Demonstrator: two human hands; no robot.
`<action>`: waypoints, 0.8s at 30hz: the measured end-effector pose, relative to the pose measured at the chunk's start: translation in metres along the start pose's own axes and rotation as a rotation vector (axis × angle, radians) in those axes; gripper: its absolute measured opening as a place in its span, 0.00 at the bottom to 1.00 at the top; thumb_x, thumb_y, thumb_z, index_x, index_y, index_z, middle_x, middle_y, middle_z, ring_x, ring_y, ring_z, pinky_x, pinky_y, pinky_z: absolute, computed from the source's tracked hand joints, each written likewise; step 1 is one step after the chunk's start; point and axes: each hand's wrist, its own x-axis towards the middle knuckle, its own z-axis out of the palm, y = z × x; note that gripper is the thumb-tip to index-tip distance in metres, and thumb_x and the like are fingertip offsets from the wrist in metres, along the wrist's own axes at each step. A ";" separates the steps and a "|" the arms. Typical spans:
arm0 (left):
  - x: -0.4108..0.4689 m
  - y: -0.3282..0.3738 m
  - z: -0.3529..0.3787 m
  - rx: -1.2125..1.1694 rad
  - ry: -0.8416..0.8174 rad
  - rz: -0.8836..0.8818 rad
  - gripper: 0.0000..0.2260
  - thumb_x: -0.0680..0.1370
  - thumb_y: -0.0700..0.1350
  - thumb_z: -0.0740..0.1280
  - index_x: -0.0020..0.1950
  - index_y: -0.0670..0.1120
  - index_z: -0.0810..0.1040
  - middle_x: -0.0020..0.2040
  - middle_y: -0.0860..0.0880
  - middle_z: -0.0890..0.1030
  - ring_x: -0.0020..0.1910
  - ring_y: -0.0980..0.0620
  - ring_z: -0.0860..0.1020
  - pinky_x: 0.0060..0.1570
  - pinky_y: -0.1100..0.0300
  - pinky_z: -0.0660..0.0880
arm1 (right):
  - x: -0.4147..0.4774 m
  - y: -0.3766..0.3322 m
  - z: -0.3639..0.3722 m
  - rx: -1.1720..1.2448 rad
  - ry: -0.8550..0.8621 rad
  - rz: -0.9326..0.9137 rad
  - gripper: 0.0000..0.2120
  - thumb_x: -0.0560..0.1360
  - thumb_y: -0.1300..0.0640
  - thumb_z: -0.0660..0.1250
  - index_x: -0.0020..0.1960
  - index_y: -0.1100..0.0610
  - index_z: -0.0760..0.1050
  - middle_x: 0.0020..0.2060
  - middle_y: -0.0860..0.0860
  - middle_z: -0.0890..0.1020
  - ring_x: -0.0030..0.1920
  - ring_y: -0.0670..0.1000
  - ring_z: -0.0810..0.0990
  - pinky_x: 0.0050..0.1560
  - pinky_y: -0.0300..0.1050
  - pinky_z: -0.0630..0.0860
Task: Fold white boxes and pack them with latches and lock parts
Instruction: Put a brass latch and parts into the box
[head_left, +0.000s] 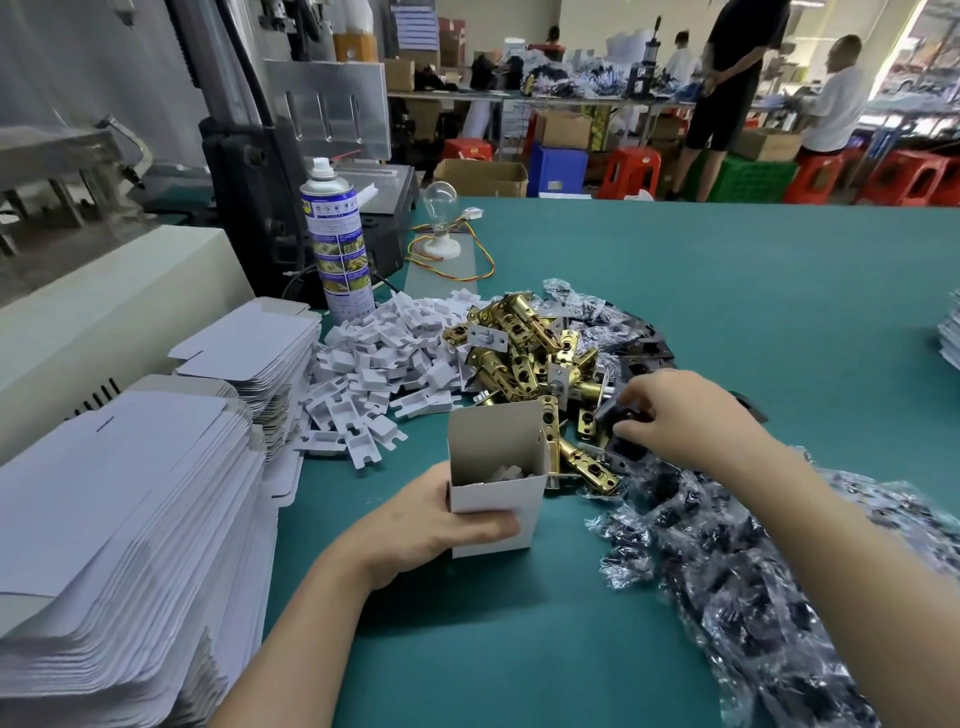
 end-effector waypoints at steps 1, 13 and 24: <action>0.000 0.000 0.000 0.000 -0.001 -0.001 0.26 0.72 0.47 0.76 0.69 0.43 0.78 0.68 0.39 0.80 0.70 0.42 0.76 0.71 0.49 0.72 | 0.002 0.000 0.004 0.001 0.051 0.012 0.18 0.78 0.43 0.71 0.64 0.51 0.79 0.56 0.52 0.82 0.57 0.54 0.79 0.53 0.49 0.80; -0.001 0.001 0.000 -0.027 -0.012 -0.004 0.31 0.68 0.55 0.78 0.68 0.45 0.78 0.67 0.41 0.81 0.70 0.42 0.77 0.72 0.47 0.71 | 0.017 -0.011 0.028 -0.096 0.192 0.069 0.17 0.75 0.41 0.70 0.53 0.54 0.75 0.47 0.49 0.76 0.57 0.56 0.77 0.54 0.53 0.71; 0.001 0.000 0.001 -0.059 -0.008 0.007 0.30 0.66 0.55 0.79 0.66 0.48 0.79 0.66 0.43 0.82 0.69 0.44 0.78 0.72 0.49 0.73 | 0.005 0.000 0.001 0.557 0.329 -0.068 0.25 0.71 0.54 0.80 0.66 0.47 0.77 0.60 0.47 0.83 0.56 0.48 0.83 0.61 0.51 0.80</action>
